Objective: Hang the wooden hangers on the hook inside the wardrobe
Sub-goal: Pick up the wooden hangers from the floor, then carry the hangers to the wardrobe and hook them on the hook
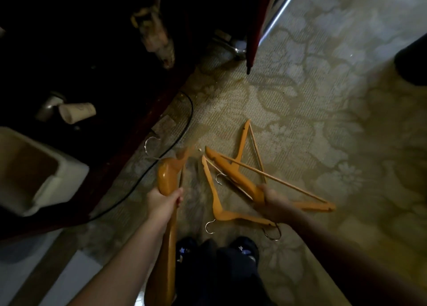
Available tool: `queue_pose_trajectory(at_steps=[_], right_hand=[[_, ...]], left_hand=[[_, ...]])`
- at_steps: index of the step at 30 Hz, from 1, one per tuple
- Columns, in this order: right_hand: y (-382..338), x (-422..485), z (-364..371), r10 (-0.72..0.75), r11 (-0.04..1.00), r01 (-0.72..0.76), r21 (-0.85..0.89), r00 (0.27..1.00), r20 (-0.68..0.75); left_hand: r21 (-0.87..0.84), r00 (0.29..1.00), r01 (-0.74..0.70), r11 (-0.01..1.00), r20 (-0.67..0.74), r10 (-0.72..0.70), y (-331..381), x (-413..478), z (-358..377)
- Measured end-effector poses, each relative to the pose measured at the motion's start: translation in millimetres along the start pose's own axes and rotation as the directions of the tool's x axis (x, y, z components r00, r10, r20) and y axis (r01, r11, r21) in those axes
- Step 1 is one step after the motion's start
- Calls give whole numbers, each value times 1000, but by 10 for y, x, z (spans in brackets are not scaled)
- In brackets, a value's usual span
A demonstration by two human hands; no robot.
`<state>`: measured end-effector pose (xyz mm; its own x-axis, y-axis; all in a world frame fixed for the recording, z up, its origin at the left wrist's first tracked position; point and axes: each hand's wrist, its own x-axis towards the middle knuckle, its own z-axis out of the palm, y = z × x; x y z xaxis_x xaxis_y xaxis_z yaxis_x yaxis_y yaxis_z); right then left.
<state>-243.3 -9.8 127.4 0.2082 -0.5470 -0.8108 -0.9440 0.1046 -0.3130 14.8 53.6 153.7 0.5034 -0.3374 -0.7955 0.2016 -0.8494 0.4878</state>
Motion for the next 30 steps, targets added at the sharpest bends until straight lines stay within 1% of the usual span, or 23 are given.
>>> queue_pose_trajectory(at_steps=[2,5,8,11,13,15,19,21,25,28,30], right_hand=[[-224,-359,-250,70,990,-74,120,997,42],[-517,-903,-564,36,983,-55,178,994,106],[-809,-1474,-877,32,967,-68,246,988,149],[-1143,-2009,-1190,62,899,-131,418,983,175],[-1338,-2344,-1367,97,839,-191,509,974,205],[-1511,-2671,-1505,102,826,-207,524,970,222],[-1719,-3172,-1606,17,807,-158,569,969,245],[-1840,-3351,-1620,-2,826,-138,546,969,249],[-2101,-3584,-1637,-70,857,-90,507,955,287],[-2266,-3686,-1657,-108,887,-58,459,939,328],[-2346,-3700,-1676,-144,902,-29,430,920,365]], left_hand=[[-39,1000,17,999,23,-16,124,-391,-274],[-107,995,42,993,91,-32,317,-953,-730],[-128,982,69,989,183,-45,532,-1481,-1186],[-134,984,61,989,176,-36,768,-1964,-1618],[-137,985,25,990,172,-1,925,-2280,-1881],[-131,980,0,991,197,26,1069,-2589,-2112],[-144,979,-45,989,193,72,1158,-3077,-2503],[-172,979,-51,984,186,84,1112,-3236,-2683],[-260,983,-15,966,173,62,899,-3506,-2913],[-340,985,3,940,166,57,768,-3738,-2951],[-352,985,-6,936,161,67,716,-3849,-2945]])
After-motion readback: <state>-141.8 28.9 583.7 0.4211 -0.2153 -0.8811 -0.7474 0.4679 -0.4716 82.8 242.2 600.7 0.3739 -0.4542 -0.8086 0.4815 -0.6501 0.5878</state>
